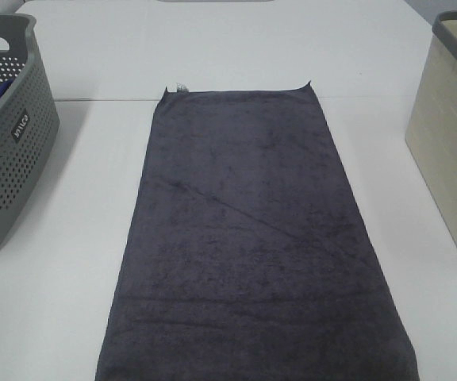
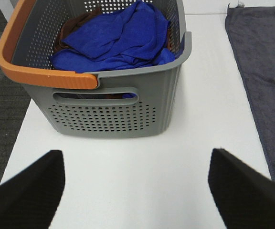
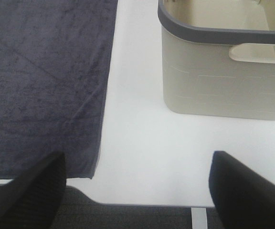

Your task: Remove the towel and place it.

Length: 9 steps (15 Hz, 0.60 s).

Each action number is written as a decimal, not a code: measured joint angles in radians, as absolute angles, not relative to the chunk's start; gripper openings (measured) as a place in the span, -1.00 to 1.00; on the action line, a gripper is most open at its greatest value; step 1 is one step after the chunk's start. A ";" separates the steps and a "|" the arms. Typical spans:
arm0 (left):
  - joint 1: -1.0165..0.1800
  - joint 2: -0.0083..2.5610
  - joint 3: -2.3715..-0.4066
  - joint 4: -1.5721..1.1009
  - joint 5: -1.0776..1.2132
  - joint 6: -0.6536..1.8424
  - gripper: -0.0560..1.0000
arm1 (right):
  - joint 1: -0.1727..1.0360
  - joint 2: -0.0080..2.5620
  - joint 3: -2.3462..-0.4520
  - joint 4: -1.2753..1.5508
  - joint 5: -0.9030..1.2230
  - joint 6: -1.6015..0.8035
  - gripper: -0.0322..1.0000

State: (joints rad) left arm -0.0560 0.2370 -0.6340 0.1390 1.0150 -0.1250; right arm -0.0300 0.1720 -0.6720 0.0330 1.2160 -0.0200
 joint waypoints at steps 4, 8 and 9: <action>-0.056 -0.001 -0.594 0.139 1.084 -0.056 0.57 | -0.030 0.003 -0.569 0.018 1.163 -0.055 0.61; -0.056 -0.005 -0.518 0.111 1.050 0.007 0.57 | -0.030 -0.004 -0.505 0.000 1.080 -0.079 0.61; -0.056 -0.005 -0.510 0.100 1.047 0.000 0.57 | -0.030 -0.004 -0.502 0.000 1.073 -0.082 0.61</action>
